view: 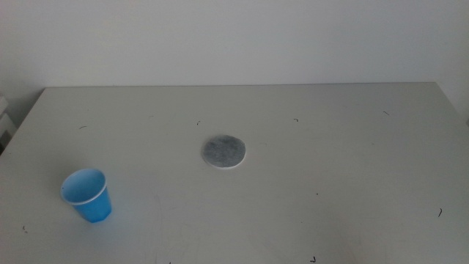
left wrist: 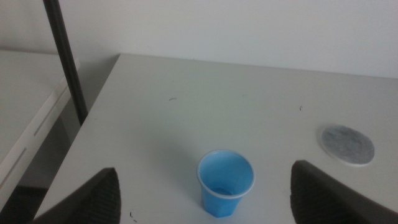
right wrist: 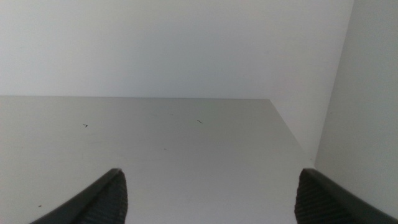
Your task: Place an empty cup on a cup mat.
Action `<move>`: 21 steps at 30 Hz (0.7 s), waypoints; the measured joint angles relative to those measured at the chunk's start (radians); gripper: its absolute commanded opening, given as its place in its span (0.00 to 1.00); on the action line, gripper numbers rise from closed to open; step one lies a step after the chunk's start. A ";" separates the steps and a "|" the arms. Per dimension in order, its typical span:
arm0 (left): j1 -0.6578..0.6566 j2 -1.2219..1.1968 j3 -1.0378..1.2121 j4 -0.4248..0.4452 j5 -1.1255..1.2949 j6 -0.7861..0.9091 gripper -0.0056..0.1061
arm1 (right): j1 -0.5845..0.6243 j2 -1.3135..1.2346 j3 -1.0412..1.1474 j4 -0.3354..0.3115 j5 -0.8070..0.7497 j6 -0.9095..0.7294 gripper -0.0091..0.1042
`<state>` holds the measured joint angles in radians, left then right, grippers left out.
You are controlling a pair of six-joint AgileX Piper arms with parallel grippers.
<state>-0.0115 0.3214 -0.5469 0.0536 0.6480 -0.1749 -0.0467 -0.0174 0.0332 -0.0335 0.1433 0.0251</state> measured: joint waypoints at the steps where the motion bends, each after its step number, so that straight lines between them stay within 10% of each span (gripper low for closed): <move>1: 0.000 0.031 -0.029 -0.004 0.029 0.000 0.99 | 0.000 0.000 0.000 0.000 0.000 0.000 0.91; 21: 0.000 0.557 -0.606 -0.013 0.502 0.058 0.99 | 0.000 0.000 0.000 0.000 0.000 0.000 0.91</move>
<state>-0.0115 0.8783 -1.1531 0.0406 1.1502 -0.1168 -0.0467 -0.0174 0.0332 -0.0335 0.1433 0.0251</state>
